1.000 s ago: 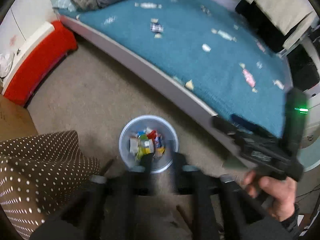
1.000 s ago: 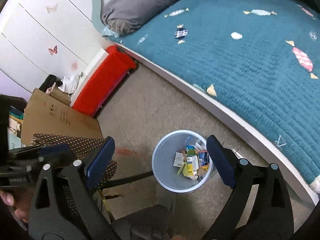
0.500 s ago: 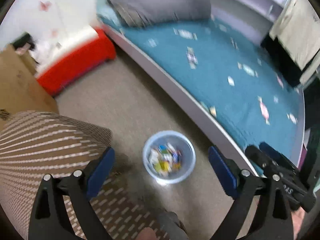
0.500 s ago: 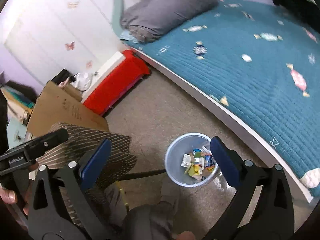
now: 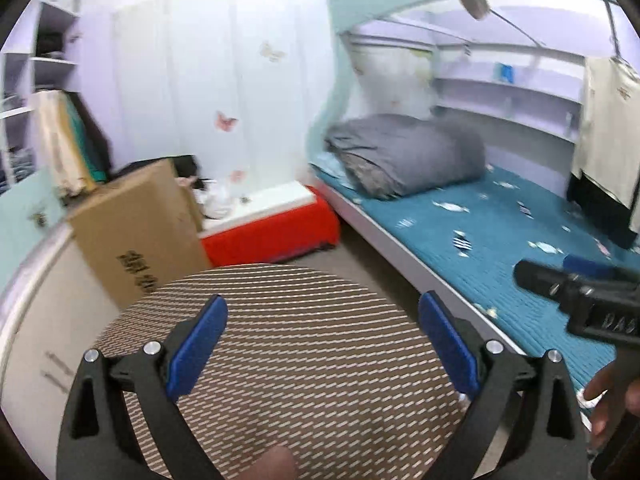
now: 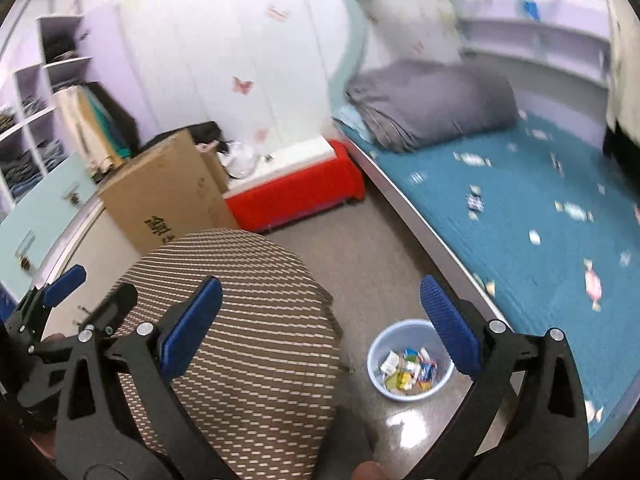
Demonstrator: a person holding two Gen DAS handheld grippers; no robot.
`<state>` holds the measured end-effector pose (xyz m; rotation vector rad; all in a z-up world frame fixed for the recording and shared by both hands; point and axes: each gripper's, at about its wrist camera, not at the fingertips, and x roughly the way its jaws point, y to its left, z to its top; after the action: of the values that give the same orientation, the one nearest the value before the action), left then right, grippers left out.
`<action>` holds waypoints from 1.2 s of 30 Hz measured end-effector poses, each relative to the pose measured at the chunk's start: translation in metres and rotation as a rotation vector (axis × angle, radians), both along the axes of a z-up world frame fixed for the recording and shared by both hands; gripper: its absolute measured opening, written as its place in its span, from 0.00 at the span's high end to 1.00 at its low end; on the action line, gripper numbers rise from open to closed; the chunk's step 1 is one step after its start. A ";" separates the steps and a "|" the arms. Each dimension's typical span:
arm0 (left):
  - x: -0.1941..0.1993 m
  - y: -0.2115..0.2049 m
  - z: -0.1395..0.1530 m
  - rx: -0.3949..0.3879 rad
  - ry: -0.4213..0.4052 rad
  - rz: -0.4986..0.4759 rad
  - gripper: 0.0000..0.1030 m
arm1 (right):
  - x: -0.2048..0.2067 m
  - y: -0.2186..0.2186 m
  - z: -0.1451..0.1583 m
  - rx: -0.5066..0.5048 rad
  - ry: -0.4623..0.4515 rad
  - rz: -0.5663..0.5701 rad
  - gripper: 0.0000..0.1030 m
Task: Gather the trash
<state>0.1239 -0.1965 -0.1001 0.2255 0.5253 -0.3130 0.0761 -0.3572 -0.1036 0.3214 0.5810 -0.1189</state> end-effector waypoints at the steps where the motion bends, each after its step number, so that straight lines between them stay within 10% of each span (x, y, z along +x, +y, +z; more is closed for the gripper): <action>1: -0.002 0.009 0.005 -0.007 -0.006 0.016 0.08 | -0.002 0.009 0.007 -0.016 -0.012 0.011 0.06; 18: -0.088 0.120 0.080 -0.123 -0.201 0.300 0.07 | -0.055 0.108 0.088 -0.203 -0.198 0.104 0.06; 36: -0.122 0.137 0.105 -0.181 -0.256 0.317 0.05 | -0.070 0.124 0.108 -0.231 -0.251 0.102 0.06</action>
<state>0.0023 -0.0594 0.0052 0.0041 0.2708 -0.0199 0.0061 -0.2332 0.0048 0.0795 0.3293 -0.0458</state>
